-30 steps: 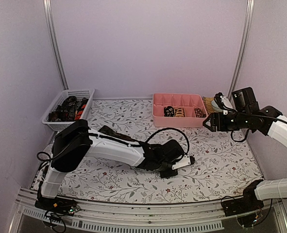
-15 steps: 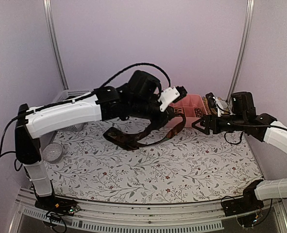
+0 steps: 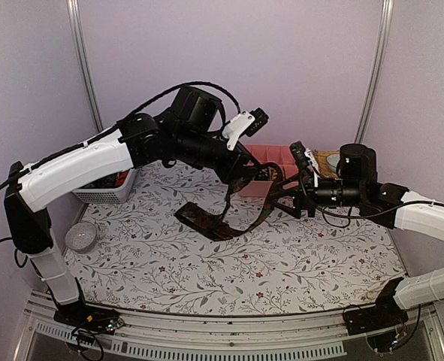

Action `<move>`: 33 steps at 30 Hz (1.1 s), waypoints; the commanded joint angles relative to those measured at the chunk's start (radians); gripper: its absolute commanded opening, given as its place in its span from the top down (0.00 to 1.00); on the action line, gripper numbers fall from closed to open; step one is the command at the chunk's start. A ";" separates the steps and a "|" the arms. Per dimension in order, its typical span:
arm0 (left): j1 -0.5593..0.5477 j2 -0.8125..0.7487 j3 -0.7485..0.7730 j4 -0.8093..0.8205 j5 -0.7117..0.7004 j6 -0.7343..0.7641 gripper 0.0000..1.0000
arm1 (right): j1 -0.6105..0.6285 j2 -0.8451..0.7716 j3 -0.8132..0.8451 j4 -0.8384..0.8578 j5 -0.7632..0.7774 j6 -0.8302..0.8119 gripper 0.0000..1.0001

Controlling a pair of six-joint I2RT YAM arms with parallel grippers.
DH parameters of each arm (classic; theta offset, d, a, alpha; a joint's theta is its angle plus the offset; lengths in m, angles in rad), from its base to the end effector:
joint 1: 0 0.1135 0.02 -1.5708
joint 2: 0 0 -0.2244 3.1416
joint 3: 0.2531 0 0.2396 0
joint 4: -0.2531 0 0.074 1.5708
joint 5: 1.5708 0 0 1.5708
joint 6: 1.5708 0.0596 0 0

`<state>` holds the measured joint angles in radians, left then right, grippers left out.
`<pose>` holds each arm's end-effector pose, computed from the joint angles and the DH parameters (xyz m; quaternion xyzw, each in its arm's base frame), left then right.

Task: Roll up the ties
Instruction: Pass from the left arm to the right

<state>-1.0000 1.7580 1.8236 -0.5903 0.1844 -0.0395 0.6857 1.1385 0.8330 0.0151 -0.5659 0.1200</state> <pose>0.2091 -0.3459 0.3426 0.4393 0.7438 -0.3163 0.3921 0.1999 0.2048 0.2691 -0.3751 0.6929 0.4309 0.4399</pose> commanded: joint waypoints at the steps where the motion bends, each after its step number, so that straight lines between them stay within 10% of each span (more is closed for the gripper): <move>1: 0.026 -0.056 -0.019 -0.031 0.072 -0.049 1.00 | 0.031 0.074 0.045 0.041 0.143 -0.057 0.42; 6: 0.036 -0.089 -0.057 -0.039 0.103 -0.059 1.00 | 0.046 0.096 0.066 0.043 0.177 -0.059 0.59; 18: 0.094 -0.178 -0.159 -0.031 0.229 -0.094 1.00 | 0.098 -0.103 -0.035 0.143 0.157 -0.185 0.40; 33: 0.110 -0.199 -0.184 -0.033 0.364 -0.089 1.00 | 0.136 0.113 0.132 0.023 0.148 -0.233 0.54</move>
<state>-0.9100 1.5997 1.6524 -0.6231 0.4808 -0.1276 0.8078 1.2026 0.9272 0.0906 -0.4175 -0.0845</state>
